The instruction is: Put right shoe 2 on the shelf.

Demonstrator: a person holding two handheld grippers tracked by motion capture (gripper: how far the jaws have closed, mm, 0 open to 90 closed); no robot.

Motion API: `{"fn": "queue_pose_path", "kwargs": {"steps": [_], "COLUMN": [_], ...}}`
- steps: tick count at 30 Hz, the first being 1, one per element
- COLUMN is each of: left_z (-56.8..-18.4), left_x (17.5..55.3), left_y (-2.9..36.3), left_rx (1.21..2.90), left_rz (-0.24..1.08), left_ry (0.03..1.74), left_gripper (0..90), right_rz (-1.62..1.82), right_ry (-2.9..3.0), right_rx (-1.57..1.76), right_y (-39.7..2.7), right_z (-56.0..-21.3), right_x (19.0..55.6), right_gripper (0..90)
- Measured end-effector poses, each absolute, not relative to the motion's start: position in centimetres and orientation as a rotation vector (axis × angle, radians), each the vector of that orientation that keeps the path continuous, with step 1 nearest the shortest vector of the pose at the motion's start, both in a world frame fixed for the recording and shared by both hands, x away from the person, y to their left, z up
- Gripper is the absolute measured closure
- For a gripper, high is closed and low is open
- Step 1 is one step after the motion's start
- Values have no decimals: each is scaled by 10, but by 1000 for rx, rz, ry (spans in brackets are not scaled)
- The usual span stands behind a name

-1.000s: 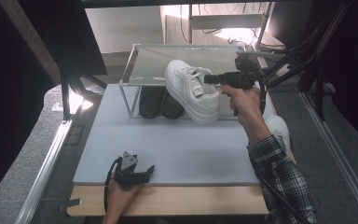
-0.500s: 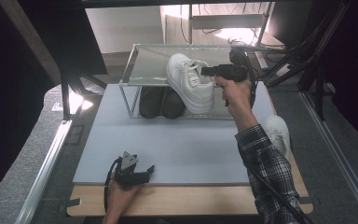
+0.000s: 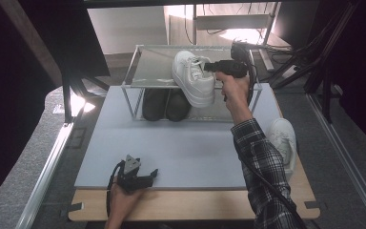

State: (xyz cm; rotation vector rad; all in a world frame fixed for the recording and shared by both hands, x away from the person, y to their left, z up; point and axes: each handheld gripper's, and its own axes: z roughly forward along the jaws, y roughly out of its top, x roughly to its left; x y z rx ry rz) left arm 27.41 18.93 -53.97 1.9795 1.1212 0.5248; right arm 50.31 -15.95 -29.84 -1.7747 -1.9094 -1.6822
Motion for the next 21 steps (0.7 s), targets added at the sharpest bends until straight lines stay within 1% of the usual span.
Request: {"fn": "queue_pose_path", "kwargs": {"steps": [4,7,10,13,21], "left_z": [-540,-540,-540,-540,-540], "left_x": [274,274,274,274,274], "left_y": [189,189,189,189,189], "left_rx": [1983,1983,1984,1984,1984], "left_rz": [524,523,524,524,525], "left_ry": [1119,1119,1119,1119,1119], "left_gripper": [150,150,150,150,150], "right_rz": [-1685,-1692,-1699,-1695,-1693], "right_ry": [-1941,-1964,-1952,-1952,-2004], "right_rx": [-1783,-1773,-1741,-1728,-1692], "right_y": [-155,-153,-154,-155,-157], "right_z": [-297,-296,-296,-295,-292], "right_x": [506,506,507,508,505], "right_gripper": [796,749,675,628,540]}}
